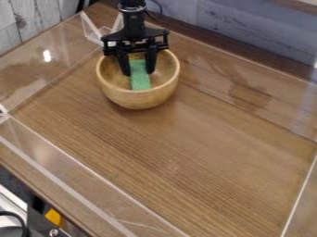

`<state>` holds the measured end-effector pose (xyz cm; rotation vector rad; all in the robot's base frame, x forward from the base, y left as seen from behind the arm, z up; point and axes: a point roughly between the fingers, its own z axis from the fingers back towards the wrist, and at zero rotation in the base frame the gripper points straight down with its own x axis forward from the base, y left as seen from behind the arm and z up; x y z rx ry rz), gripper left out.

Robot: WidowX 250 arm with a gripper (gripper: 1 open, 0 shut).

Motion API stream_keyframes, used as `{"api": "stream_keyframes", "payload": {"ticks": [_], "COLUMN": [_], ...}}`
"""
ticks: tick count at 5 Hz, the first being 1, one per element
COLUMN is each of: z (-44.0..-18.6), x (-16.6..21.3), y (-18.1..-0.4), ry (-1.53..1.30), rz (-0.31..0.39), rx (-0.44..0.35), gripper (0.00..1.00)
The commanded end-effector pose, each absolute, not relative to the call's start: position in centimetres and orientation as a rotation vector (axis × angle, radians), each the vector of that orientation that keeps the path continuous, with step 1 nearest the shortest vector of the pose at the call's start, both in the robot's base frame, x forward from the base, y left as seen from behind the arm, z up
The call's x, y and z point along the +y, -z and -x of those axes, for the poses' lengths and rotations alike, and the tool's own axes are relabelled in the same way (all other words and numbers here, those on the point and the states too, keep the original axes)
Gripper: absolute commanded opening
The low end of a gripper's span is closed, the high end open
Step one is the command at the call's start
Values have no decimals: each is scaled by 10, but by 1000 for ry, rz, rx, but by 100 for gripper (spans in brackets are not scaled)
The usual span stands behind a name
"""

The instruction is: Remove the green block from inside the brown bowl and put it on the table

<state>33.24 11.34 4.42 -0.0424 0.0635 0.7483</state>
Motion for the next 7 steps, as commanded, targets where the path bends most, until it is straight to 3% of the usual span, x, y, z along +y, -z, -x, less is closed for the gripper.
{"api": "stream_keyframes", "payload": {"ticks": [1, 7], "z": [-338, -337], "x": [111, 104], "y": [-71, -82], "ry": [-740, -737], "rz": [48, 58], "rx": [-7, -3], "gripper": [0, 0]}}
